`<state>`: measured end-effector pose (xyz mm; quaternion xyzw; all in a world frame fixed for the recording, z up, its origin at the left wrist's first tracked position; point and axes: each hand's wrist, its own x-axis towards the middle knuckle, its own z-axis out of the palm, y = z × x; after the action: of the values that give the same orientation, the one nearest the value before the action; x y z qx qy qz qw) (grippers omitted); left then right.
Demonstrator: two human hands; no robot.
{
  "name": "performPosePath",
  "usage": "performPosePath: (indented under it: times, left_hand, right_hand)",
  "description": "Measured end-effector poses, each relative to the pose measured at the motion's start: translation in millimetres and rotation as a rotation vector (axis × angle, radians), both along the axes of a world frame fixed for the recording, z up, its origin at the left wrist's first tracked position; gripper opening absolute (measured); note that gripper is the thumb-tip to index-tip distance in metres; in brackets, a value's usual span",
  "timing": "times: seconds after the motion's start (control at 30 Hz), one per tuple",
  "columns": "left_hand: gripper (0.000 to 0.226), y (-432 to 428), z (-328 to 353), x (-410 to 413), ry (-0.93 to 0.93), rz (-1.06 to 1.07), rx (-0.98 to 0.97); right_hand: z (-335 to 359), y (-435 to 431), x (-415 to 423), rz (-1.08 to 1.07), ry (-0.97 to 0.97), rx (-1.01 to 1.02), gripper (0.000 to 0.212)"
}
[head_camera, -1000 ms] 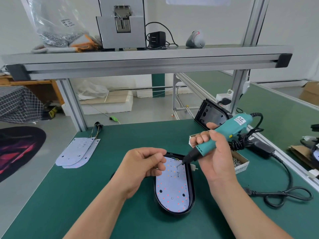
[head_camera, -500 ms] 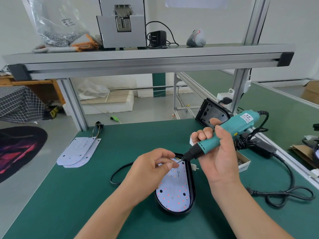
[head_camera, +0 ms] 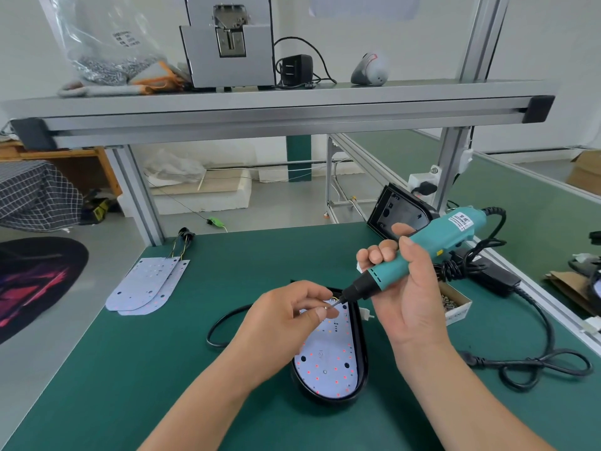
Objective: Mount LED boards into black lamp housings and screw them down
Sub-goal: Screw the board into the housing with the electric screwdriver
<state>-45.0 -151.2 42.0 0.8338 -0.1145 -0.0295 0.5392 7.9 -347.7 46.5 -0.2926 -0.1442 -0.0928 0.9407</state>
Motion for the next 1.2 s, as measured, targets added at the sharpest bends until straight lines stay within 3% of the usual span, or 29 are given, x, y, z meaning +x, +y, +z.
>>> performPosePath:
  times: [0.77,1.2]
  left_hand:
    - [0.026,-0.2,-0.1,-0.4,0.006,0.003,0.051]
    - [0.024,-1.7,-2.1,-0.6,-0.013,0.058,0.058]
  right_hand:
    - [-2.6,-0.1,0.9,-0.009,-0.009,-0.013,0.013]
    - [-2.6,0.3,2.3,-0.014,-0.02,-0.066,0.024]
